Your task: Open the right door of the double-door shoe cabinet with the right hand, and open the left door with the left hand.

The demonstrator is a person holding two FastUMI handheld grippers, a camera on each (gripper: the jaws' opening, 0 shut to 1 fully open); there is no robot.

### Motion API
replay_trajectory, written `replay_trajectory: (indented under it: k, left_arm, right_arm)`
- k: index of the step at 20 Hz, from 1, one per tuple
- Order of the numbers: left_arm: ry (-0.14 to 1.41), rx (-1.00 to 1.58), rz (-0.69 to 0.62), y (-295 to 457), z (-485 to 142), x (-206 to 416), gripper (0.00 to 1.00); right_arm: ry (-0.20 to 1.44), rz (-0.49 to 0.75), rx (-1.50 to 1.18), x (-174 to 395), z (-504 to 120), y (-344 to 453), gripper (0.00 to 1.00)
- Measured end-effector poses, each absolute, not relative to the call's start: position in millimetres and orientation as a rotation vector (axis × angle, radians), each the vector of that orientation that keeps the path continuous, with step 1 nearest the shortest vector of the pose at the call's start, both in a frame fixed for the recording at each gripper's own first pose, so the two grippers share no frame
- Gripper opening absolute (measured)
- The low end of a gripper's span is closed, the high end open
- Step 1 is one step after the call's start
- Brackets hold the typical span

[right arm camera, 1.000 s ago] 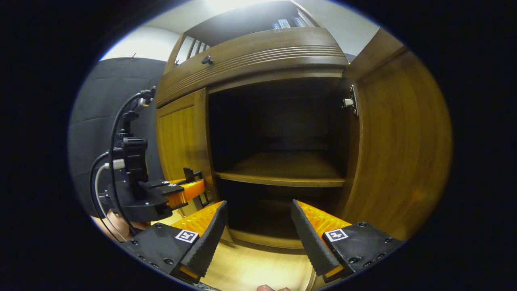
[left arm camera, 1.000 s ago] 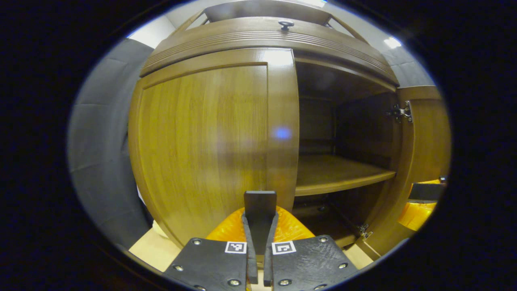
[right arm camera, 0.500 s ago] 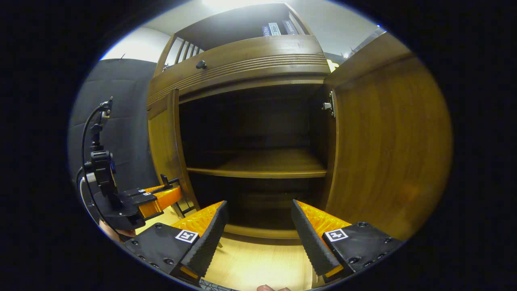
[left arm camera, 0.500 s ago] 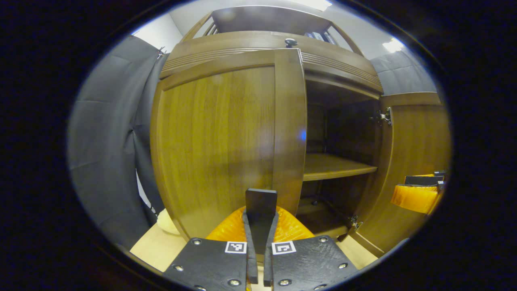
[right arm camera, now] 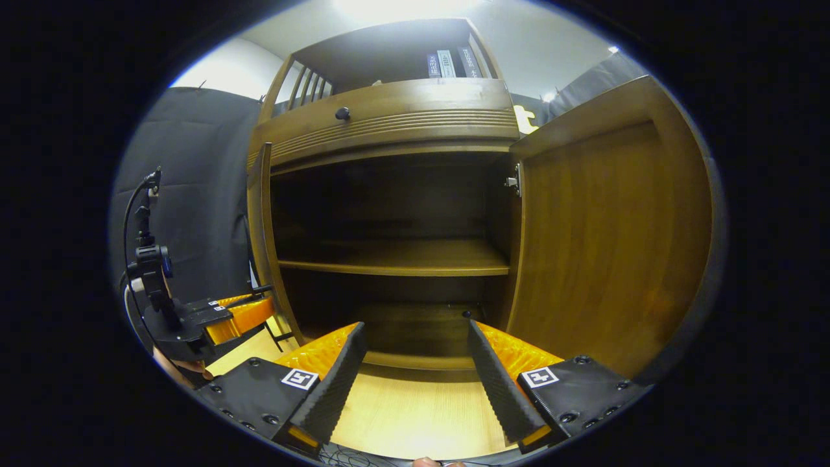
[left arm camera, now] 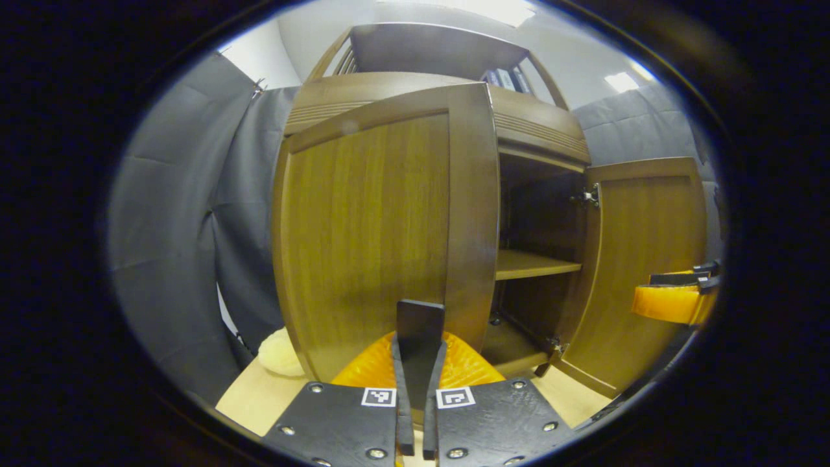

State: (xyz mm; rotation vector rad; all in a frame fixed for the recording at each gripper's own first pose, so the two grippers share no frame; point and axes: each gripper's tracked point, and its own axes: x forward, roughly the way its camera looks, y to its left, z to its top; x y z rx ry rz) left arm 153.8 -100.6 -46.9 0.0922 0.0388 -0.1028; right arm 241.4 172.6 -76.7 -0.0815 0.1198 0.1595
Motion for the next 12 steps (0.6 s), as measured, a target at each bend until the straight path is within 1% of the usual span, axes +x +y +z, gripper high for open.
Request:
replay_trajectory:
  k: [4,5,6,12]
  left_arm:
    - [0.028,0.1,-0.11,-100,-46,154,0.07]
    - [0.027,0.101,-0.114,-99,-47,154,0.07]
    - [0.027,0.095,-0.118,-100,-46,154,0.1]
    - [0.034,0.111,-0.112,-102,-44,152,0.1]
  right_arm:
    - [0.081,0.133,-0.087,231,-75,168,0.93]
    - [0.072,0.121,-0.091,226,-77,165,0.93]
    - [0.07,0.109,-0.092,222,-77,162,0.92]
    - [0.1,0.076,-0.062,212,-80,153,0.93]
